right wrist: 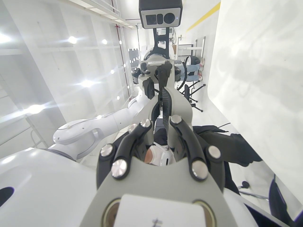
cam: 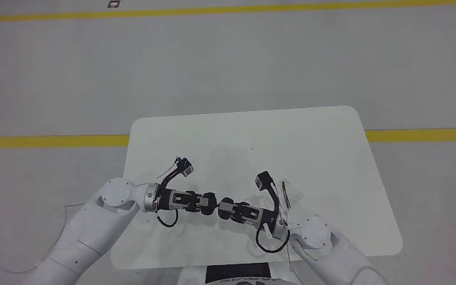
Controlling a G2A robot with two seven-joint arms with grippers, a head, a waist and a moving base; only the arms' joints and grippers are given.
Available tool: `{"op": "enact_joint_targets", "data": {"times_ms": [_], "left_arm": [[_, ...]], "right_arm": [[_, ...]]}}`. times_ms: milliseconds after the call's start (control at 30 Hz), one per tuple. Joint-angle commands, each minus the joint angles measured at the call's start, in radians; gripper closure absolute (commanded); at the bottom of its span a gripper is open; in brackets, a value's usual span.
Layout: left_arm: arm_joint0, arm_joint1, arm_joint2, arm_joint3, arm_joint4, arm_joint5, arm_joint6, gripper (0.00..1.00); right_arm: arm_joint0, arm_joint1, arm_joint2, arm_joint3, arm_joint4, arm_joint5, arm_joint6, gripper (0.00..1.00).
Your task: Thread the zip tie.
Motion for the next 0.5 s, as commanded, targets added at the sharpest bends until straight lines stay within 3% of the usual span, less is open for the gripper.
{"op": "enact_joint_targets", "data": {"times_ms": [0,467], "left_arm": [[-0.001,0.000,0.001,0.000,0.000,0.000,0.000,0.92],[-0.005,0.001,0.010,0.008,-0.006,-0.005,0.000,1.00]], "right_arm": [[0.001,0.000,-0.001,0.000,0.000,-0.001,-0.001,1.00],[0.004,0.000,-0.004,0.003,0.006,0.004,-0.002,1.00]]}}
